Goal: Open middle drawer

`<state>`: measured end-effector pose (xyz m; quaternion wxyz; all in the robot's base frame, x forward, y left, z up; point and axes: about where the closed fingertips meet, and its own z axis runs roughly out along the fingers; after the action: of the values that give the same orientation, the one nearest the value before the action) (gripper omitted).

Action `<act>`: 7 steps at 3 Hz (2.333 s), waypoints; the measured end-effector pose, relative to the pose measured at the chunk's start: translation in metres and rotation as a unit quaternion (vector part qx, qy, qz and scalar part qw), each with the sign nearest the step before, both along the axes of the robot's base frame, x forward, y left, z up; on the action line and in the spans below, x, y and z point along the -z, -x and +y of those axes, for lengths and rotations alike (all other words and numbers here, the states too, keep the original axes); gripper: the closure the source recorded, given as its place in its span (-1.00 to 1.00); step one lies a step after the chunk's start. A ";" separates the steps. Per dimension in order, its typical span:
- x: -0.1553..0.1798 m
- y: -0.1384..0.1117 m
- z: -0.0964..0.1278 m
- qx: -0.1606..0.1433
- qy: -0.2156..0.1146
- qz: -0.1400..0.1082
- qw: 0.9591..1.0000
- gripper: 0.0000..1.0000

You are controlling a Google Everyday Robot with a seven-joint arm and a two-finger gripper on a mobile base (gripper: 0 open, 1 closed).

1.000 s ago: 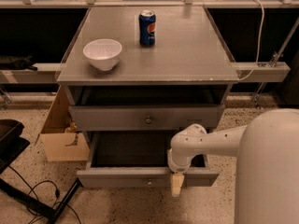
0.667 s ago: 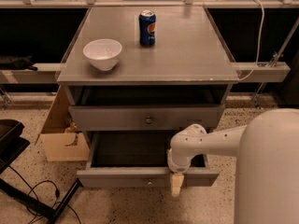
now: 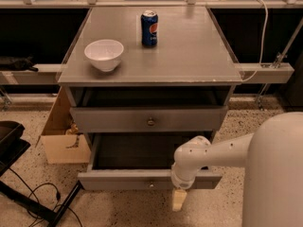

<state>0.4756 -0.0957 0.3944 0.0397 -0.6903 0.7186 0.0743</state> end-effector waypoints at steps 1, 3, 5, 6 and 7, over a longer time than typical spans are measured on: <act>0.000 0.042 0.005 0.019 0.000 0.038 0.999 -0.23; -0.006 0.044 0.010 0.019 0.001 0.045 0.999 0.70; -0.009 0.041 0.008 0.024 0.002 0.051 0.998 1.00; -0.012 0.043 0.007 0.023 0.001 0.056 0.998 1.00; -0.012 0.039 0.006 0.023 0.001 0.056 0.998 1.00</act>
Offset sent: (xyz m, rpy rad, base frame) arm -0.1687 0.0343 0.0389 -0.0851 0.3148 -0.0596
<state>0.4366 -0.0892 0.4059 0.0000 -0.6683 0.7355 0.1113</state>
